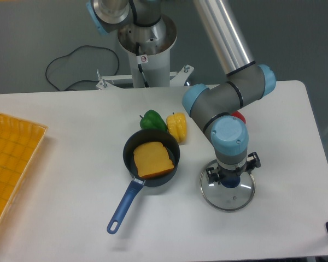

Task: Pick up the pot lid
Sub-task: 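Lower the open gripper down onto the blue knob, then close the gripper around the blue knob of the lid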

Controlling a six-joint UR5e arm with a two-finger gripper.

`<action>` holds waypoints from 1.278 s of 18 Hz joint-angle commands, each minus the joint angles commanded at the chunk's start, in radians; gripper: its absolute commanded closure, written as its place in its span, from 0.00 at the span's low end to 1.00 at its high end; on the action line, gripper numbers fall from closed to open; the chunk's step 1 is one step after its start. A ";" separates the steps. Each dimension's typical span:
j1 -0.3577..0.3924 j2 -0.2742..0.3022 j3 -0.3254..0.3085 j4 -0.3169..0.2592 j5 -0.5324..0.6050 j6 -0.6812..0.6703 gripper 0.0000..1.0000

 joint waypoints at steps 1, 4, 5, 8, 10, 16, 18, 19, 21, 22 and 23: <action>0.002 -0.005 0.000 0.002 -0.003 0.000 0.00; 0.012 -0.014 0.000 0.002 -0.023 -0.011 0.00; 0.018 -0.014 0.000 -0.005 -0.040 -0.024 0.00; 0.020 -0.017 0.006 -0.011 -0.098 -0.060 0.00; 0.020 -0.021 0.000 -0.011 -0.101 -0.054 0.00; 0.034 -0.026 0.012 -0.011 -0.118 -0.048 0.00; 0.037 -0.026 0.017 -0.009 -0.118 -0.038 0.00; 0.040 -0.026 0.018 -0.008 -0.117 -0.022 0.00; 0.041 -0.026 0.021 -0.006 -0.118 -0.008 0.00; 0.043 -0.026 0.023 -0.006 -0.118 -0.008 0.00; 0.046 -0.026 0.024 -0.006 -0.118 -0.008 0.00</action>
